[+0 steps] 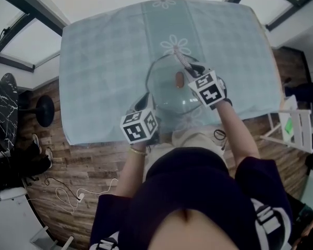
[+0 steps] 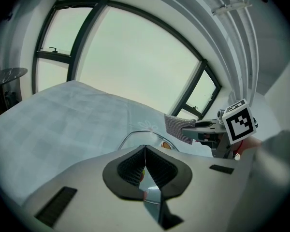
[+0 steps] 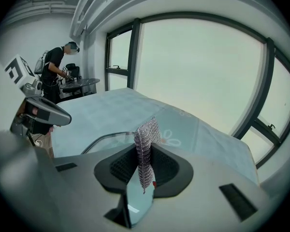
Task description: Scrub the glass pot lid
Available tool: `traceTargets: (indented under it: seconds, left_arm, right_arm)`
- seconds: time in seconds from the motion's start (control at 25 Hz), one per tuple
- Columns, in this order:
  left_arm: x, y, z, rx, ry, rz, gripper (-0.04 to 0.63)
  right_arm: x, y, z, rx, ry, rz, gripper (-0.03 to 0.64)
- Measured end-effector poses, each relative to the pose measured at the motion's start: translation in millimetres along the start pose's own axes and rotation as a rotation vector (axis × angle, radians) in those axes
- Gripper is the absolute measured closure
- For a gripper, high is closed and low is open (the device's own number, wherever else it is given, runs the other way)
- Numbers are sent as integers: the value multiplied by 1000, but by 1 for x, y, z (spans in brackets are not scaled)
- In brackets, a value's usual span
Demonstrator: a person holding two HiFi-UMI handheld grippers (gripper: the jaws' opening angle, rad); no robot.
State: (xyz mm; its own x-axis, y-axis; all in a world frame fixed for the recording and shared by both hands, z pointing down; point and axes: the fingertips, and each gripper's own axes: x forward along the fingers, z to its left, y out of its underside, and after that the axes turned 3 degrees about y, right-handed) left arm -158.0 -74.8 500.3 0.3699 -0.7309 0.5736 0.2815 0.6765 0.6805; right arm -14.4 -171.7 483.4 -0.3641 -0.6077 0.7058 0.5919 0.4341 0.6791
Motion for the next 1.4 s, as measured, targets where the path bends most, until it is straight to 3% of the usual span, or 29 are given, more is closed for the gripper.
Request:
traceTargets:
  seconds: [0.76, 1.4]
  left_arm:
    - [20, -4, 13, -54, -50, 15, 594]
    - [18, 12, 23, -80, -80, 43, 594]
  right_arm:
    - [78, -6, -2, -89, -118, 148, 537]
    - [104, -11, 16, -124, -165, 182, 537]
